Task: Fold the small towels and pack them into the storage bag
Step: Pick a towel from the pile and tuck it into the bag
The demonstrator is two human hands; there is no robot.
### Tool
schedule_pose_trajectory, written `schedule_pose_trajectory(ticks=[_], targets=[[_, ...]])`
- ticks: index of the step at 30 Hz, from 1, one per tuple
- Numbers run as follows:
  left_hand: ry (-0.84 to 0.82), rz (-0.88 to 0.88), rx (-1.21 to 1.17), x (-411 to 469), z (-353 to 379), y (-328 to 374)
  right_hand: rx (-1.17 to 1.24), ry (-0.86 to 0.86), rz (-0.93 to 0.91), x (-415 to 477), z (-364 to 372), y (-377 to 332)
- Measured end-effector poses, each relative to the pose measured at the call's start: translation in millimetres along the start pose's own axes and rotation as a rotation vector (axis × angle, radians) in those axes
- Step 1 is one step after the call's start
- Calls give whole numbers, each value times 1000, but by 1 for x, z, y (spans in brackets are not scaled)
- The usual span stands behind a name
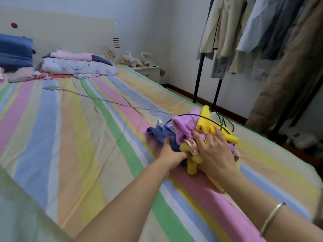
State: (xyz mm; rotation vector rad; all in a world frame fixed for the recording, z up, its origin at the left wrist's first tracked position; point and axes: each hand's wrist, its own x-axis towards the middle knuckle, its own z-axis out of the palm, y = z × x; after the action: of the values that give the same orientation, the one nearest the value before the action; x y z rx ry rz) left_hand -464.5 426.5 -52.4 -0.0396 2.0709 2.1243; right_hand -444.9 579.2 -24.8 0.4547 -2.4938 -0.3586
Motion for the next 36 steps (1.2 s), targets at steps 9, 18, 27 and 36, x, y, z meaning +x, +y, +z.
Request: schedule_pose_trajectory(ticks=[9,18,27,36], targets=[[101,-25,-97,-55,-53,22,196,79,29,7,-48,-52],[308,47,103,-133,-170,38,352,-43,53,15,-118,-166],[706,537,690,-172,-158,45,726,84,233,-13,-119,-153],[259,575,1365,-157,-106,30,282,-212,401,-69,-76,-88]])
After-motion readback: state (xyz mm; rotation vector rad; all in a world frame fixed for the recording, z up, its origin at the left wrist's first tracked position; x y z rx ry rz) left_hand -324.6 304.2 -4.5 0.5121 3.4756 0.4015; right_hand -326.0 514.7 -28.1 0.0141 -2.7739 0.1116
